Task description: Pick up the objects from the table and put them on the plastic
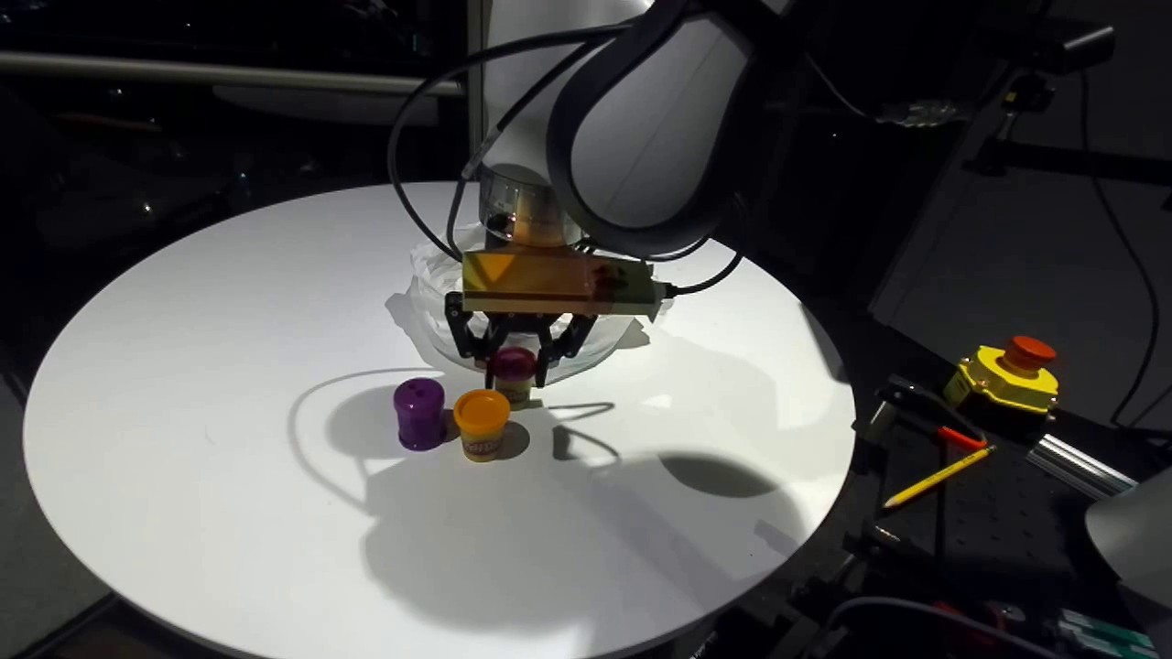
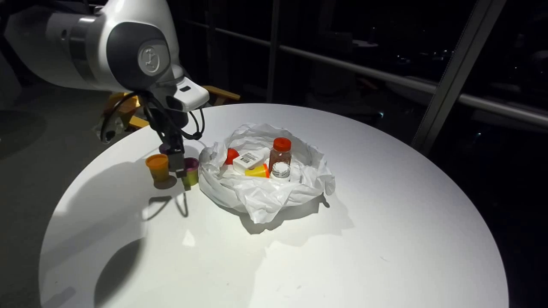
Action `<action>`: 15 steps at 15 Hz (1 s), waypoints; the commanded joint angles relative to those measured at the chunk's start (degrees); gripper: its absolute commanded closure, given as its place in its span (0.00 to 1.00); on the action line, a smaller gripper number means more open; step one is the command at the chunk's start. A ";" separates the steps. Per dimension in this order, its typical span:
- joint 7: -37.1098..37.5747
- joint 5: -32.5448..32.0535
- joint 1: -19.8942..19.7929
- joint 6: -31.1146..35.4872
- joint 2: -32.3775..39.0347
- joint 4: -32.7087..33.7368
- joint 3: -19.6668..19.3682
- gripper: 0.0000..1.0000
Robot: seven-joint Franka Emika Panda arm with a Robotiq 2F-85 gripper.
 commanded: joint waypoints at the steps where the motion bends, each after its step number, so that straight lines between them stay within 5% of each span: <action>1: -1.47 1.13 0.37 0.09 -1.51 -0.92 0.11 0.74; 9: 5.90 -7.52 7.32 0.98 -13.84 -9.62 -7.74 0.74; 15: 11.02 -20.42 5.35 6.77 -12.99 -8.16 -12.69 0.74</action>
